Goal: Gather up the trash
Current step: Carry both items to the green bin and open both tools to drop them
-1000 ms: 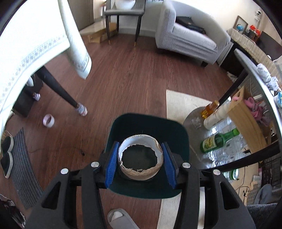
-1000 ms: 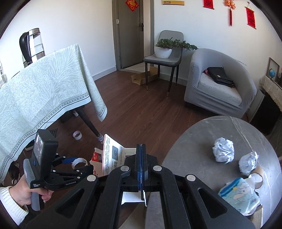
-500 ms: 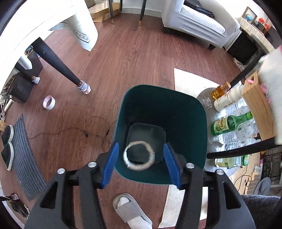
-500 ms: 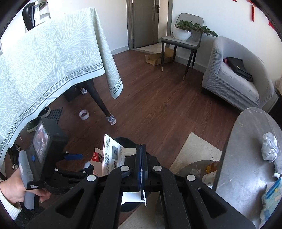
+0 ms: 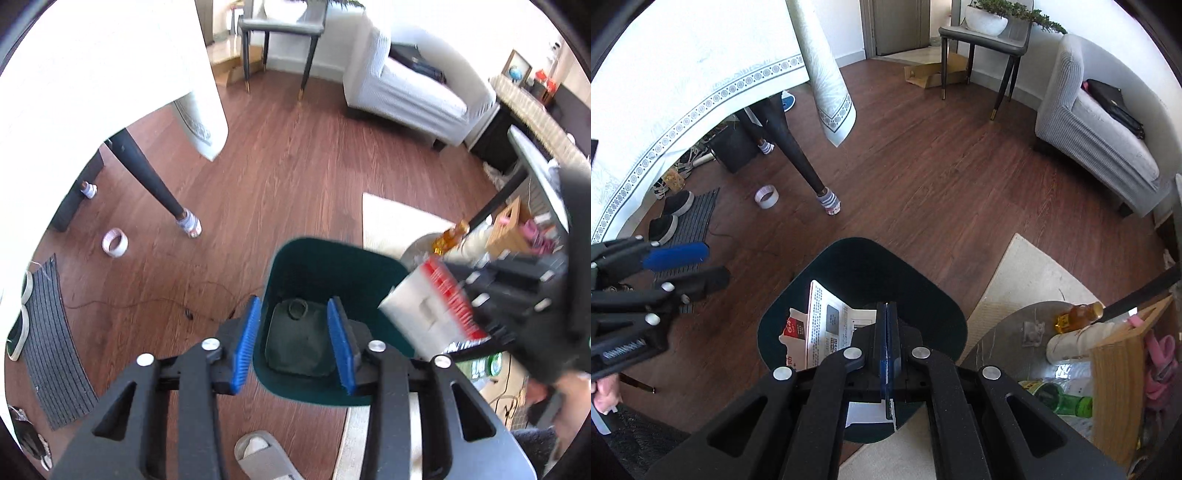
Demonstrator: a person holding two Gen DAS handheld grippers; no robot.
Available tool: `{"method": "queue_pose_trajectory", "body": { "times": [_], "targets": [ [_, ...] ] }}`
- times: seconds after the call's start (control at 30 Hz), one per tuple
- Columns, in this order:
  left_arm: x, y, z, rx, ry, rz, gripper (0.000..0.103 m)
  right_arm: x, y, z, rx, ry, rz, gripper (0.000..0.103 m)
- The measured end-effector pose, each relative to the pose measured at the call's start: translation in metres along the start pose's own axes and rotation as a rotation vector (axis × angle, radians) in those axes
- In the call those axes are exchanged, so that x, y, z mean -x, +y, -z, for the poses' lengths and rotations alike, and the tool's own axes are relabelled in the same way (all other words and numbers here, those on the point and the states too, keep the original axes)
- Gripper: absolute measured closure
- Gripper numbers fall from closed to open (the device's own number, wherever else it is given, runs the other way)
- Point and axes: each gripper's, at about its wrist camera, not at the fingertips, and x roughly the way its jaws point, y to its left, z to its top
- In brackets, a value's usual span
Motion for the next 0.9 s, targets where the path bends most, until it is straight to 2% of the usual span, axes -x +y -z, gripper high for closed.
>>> {"method": "queue_pose_trajectory", "body": {
  "times": [0.23,0.3,0.33,0.37,0.4,0.43,0.67,0.9],
  "targets": [
    [0.036,0.001,-0.014,0.036,-0.132,0.01,0.076,-0.037,0.008,0.013,-0.006,0.079,-0.039,0.102],
    [0.046,0.0,-0.018,0.043,-0.167,0.023,0.076,-0.046,0.011,0.016,-0.003,0.103,-0.052,0.097],
    [0.052,-0.002,-0.019,0.043,-0.183,0.027,0.076,-0.049,0.013,0.017,0.0,0.108,-0.053,0.083],
    [0.057,-0.004,-0.021,0.04,-0.201,0.032,0.077,-0.053,0.014,0.018,0.005,0.112,-0.056,0.06],
    [0.062,-0.005,-0.023,0.038,-0.217,0.041,0.077,-0.054,0.016,0.019,0.012,0.111,-0.061,0.051],
    [0.067,-0.006,-0.024,0.036,-0.235,0.046,0.077,-0.056,0.017,0.021,0.021,0.109,-0.065,0.048],
    [0.095,-0.016,-0.031,0.036,-0.335,0.053,0.077,-0.061,0.025,0.026,0.053,0.122,-0.06,0.048],
    [0.119,-0.025,-0.033,0.043,-0.391,0.067,0.077,-0.03,0.03,0.017,0.072,0.05,-0.088,0.048]
  ]
}}
